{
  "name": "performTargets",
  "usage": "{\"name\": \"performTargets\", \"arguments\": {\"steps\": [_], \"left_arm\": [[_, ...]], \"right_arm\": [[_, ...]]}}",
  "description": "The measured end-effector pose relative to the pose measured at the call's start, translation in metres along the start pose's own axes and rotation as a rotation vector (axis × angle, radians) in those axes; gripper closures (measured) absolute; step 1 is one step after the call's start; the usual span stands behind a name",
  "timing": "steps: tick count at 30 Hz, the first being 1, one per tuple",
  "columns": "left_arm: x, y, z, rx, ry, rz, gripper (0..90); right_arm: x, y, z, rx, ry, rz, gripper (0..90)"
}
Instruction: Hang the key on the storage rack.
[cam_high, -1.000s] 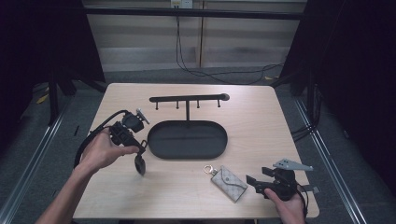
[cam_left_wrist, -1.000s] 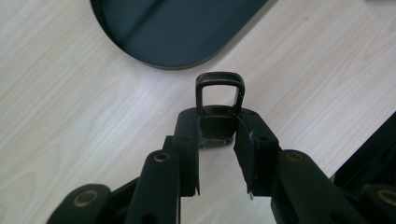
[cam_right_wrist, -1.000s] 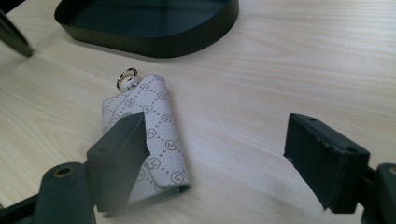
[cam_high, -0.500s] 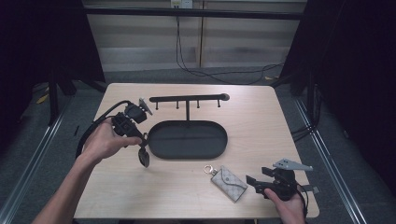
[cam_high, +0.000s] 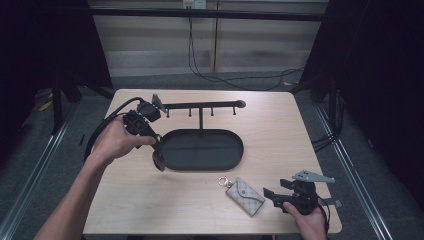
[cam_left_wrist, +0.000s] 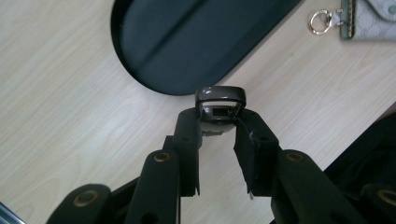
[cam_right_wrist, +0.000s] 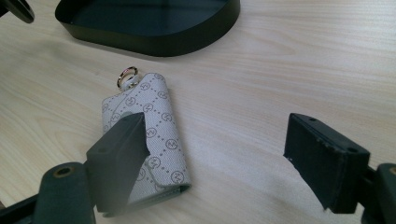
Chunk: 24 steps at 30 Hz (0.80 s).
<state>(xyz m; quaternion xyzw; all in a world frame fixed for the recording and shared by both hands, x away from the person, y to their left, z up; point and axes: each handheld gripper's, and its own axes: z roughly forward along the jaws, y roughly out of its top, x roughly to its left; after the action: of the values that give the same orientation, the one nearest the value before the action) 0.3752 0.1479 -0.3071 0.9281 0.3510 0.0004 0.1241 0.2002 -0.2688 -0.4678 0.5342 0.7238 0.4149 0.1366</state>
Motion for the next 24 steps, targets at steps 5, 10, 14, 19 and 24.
{"name": "performTargets", "arguments": {"steps": [5,10,14,19,24], "left_arm": [[0.005,0.011,0.0,0.007,-0.006,-0.013,70.8],[0.01,0.023,0.002,0.025,-0.012,-0.018,70.8],[0.017,0.029,-0.004,0.031,-0.004,-0.036,70.7],[0.022,0.035,-0.006,0.036,0.005,-0.051,70.8],[0.023,0.039,-0.004,0.027,-0.011,-0.059,70.7]], "right_arm": [[0.001,0.0,0.0,-0.001,-0.001,-0.002,21.1],[0.0,0.0,0.0,-0.003,0.001,-0.001,21.0],[0.0,0.0,-0.001,-0.003,0.004,-0.003,21.1],[0.0,-0.001,-0.001,-0.004,0.011,-0.013,21.1],[0.0,0.0,-0.001,-0.002,0.015,-0.009,21.1]]}}
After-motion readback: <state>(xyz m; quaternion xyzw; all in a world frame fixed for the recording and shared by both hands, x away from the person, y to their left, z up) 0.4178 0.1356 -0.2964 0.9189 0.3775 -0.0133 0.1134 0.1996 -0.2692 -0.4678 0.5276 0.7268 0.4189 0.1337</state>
